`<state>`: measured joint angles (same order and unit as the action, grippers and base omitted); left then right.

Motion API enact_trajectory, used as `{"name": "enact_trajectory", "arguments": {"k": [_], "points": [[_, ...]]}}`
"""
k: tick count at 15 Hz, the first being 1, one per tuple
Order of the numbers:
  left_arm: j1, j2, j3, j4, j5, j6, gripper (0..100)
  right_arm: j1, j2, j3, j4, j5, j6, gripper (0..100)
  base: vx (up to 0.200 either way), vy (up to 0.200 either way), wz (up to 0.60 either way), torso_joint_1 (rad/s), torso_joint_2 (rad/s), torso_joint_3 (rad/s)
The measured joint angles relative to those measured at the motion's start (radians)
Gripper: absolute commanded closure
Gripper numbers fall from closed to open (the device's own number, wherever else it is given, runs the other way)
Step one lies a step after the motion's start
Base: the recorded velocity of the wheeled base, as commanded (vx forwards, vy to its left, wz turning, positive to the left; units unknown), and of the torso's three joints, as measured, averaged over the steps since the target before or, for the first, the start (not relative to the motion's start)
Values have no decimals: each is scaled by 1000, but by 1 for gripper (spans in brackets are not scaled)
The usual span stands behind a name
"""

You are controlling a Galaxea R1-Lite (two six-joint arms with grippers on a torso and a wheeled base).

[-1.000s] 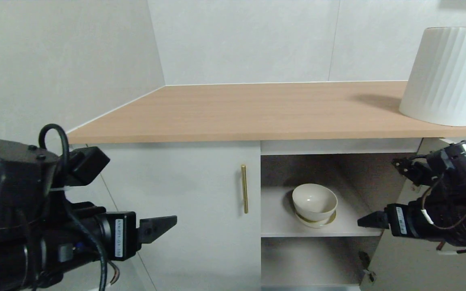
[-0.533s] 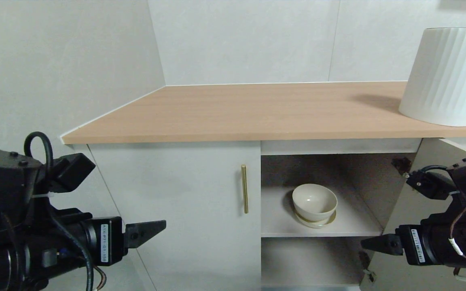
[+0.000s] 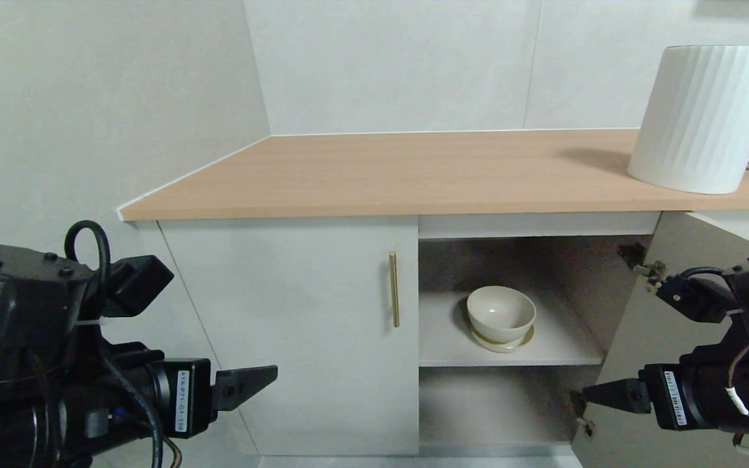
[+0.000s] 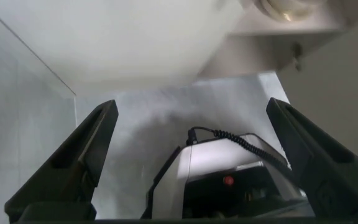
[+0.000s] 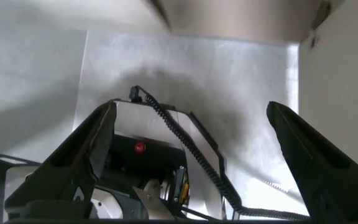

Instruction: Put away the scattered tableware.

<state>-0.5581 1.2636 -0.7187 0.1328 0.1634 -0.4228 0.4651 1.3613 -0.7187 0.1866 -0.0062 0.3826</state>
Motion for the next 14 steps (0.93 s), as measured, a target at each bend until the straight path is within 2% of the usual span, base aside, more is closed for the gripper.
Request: {"name": "enact_trajectory", "arguments": {"k": [14], "points": [[-2, 8, 1, 1, 2, 0, 0, 0, 17, 8, -2, 1, -2, 0, -200, 0, 0, 2, 2, 0]]}}
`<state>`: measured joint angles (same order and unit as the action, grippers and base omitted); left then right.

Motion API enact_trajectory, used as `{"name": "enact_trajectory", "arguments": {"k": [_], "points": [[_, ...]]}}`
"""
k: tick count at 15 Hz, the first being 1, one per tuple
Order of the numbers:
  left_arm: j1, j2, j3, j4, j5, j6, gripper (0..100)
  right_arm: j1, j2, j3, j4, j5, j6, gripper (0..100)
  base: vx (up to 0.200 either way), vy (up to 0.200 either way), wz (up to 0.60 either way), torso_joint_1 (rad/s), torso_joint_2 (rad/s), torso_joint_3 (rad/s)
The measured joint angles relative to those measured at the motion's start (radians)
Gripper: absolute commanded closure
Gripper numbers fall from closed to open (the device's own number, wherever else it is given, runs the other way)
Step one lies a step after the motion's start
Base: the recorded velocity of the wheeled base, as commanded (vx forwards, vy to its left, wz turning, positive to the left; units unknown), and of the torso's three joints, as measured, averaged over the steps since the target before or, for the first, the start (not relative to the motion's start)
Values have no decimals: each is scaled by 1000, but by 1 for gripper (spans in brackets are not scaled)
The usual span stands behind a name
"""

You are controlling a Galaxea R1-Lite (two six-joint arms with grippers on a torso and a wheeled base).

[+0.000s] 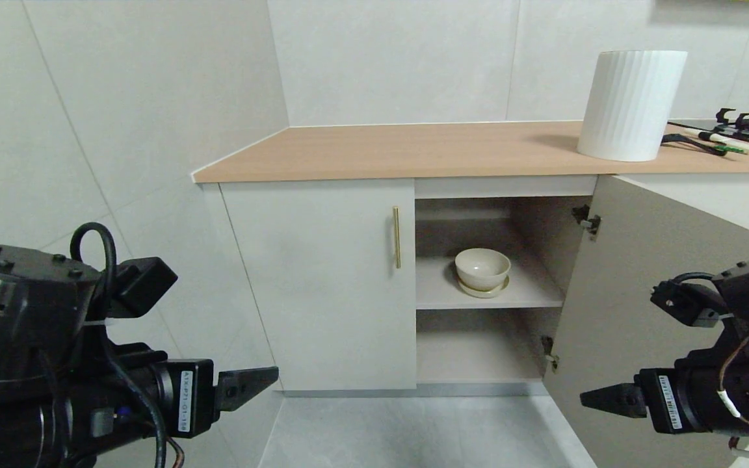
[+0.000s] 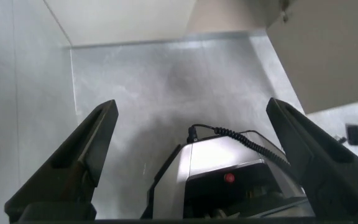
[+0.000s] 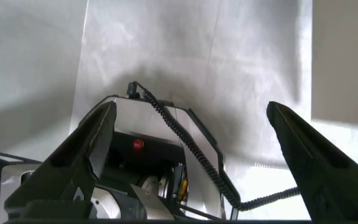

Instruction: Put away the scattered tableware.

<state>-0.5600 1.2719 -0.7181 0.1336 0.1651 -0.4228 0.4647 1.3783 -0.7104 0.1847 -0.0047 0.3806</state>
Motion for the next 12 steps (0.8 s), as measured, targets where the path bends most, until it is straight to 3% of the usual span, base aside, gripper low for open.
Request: {"name": "enact_trajectory", "arguments": {"k": [1, 10, 12], "points": [[0, 0, 0, 0, 0, 1, 0, -1, 1, 0, -1, 0, -1, 0, -200, 0, 0, 2, 2, -2], [-1, 0, 3, -1, 2, 3, 0, 0, -19, 15, 4, -3, -7, 0, 0, 0, 0, 0, 0, 0], [-1, 0, 4, -2, 3, 20, 0, -1, -49, 15, 26, -3, -28, 0, 0, 0, 0, 0, 0, 0]]}}
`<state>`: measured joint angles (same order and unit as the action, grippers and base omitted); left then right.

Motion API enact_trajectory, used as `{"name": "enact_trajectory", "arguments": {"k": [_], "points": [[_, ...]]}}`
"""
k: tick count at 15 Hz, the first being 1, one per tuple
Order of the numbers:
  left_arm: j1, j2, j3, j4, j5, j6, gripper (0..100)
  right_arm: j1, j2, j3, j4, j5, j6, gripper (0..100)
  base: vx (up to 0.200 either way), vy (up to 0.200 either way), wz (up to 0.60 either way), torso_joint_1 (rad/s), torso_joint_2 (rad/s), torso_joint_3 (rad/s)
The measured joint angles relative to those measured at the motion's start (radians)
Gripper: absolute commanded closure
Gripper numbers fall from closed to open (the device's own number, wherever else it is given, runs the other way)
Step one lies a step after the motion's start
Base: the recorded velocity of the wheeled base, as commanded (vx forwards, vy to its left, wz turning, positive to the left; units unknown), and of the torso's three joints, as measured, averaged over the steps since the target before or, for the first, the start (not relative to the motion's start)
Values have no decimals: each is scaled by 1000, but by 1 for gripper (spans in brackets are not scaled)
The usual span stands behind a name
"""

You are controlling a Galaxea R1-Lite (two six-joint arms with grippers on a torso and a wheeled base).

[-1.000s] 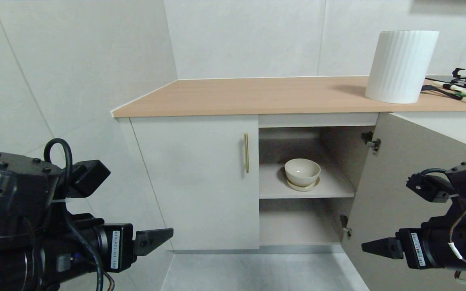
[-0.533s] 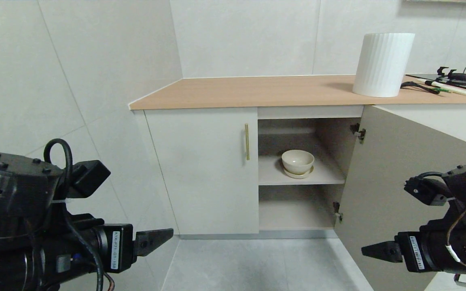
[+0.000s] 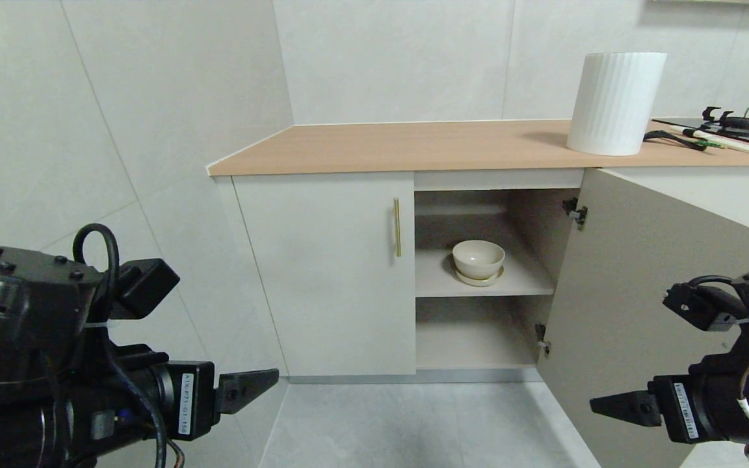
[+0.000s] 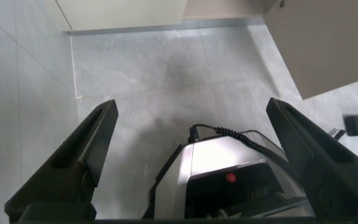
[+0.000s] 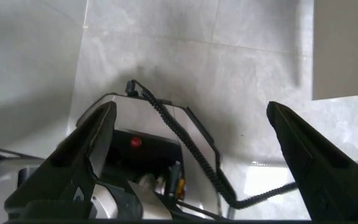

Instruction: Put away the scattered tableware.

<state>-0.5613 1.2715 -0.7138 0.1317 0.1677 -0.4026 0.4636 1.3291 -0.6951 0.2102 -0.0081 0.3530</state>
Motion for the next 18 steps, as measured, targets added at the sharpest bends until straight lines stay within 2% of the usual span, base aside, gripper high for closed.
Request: {"name": "enact_trajectory", "arguments": {"k": [3, 6, 13, 16, 18], "points": [[0, 0, 3, 1, 2, 11, 0, -2, -39, -5, 44, -13, -30, 0, 0, -133, 0, 0, 3, -3], [1, 0, 3, 2, 3, 11, 0, -3, -54, -2, 50, -31, -52, 0, 0, -200, 0, 7, 2, 6], [0, 1, 2, 1, 3, 11, 0, -9, -84, -7, 185, -40, -124, 0, 0, -200, 0, 2, 2, 2], [-1, 1, 2, 0, 2, 10, 0, -43, -86, -7, 186, -53, -150, 0, 0, -200, 0, 2, 1, 4], [0, 1, 2, 1, 2, 10, 0, -82, -89, -8, 190, -73, -178, 0, 0, 0, 0, 0, 0, 0]]}}
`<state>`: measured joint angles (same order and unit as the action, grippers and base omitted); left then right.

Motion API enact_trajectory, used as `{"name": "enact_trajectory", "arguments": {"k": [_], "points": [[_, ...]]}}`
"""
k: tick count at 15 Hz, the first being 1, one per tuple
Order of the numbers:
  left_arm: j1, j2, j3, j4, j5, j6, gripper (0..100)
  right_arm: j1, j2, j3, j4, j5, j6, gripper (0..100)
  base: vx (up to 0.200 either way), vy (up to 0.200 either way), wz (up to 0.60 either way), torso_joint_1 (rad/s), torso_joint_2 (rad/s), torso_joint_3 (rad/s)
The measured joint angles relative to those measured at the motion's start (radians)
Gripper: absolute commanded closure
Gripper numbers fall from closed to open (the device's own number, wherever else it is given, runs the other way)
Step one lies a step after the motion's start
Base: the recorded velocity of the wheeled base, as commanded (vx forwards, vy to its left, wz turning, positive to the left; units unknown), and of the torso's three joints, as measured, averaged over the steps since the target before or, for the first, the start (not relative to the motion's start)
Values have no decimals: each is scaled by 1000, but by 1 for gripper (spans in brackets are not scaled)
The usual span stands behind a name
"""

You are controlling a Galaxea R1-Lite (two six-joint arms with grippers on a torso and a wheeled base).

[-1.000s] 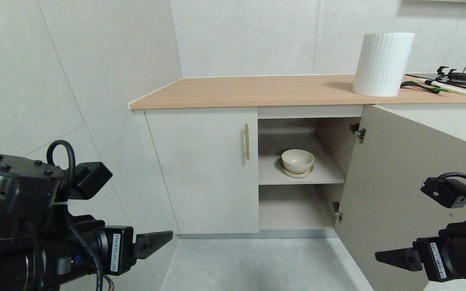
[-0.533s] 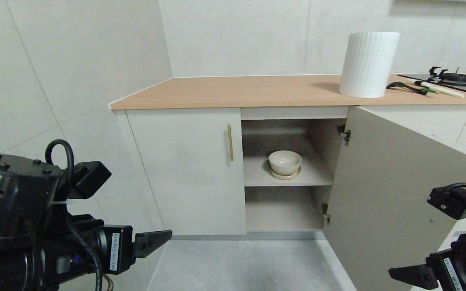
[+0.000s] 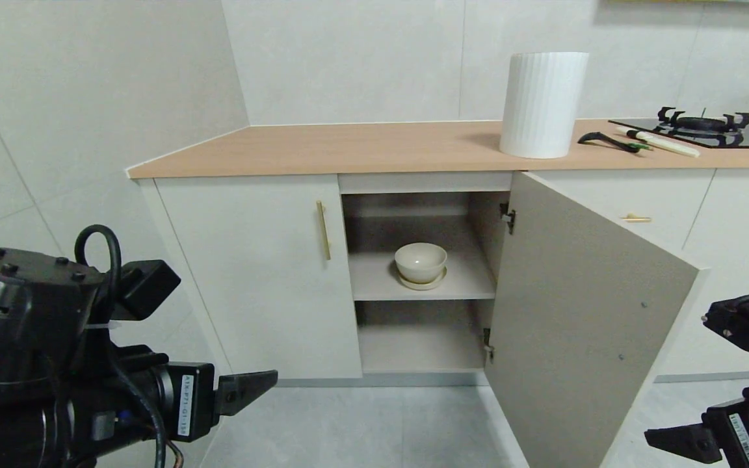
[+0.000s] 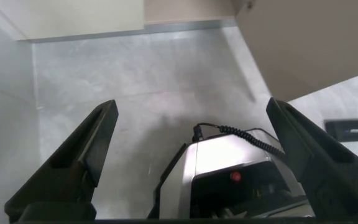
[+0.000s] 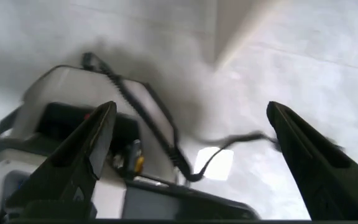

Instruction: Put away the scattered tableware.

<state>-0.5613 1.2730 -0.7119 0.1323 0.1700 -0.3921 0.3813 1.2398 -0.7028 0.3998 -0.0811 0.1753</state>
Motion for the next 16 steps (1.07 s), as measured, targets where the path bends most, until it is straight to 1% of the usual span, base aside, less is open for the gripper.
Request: {"name": "enact_trajectory", "arguments": {"k": [3, 6, 7, 9, 10, 12, 16], "points": [[0, 0, 0, -1, -1, 0, 0, -121, -16, -4, 23, -14, -90, 0, 0, 0, 0, 0, 0, 0], [-1, 0, 0, -1, -2, 0, 0, -287, -14, -29, 15, -16, -124, 0, 0, 0, 0, 0, 0, 0], [0, 0, 0, -1, -1, 0, 0, -335, -5, -43, -6, -15, -127, 0, 0, 0, 0, 0, 0, 0], [0, 0, 0, 0, -1, -1, 0, -404, 23, -56, -103, -11, -121, 0, 0, 0, 0, 0, 0, 0], [0, 0, 0, -1, -2, -1, 0, -429, 49, -57, -166, -11, -99, 0, 0, 0, 0, 0, 0, 0], [0, 0, 0, -1, -4, -2, 0, -456, 119, -58, -281, -10, -3, 0, 0, 0, 0, 0, 0, 0], [0, -4, -2, -6, -6, -10, 0, -466, 248, -58, -452, -9, 132, 0, 0, 0, 0, 0, 0, 0]]}}
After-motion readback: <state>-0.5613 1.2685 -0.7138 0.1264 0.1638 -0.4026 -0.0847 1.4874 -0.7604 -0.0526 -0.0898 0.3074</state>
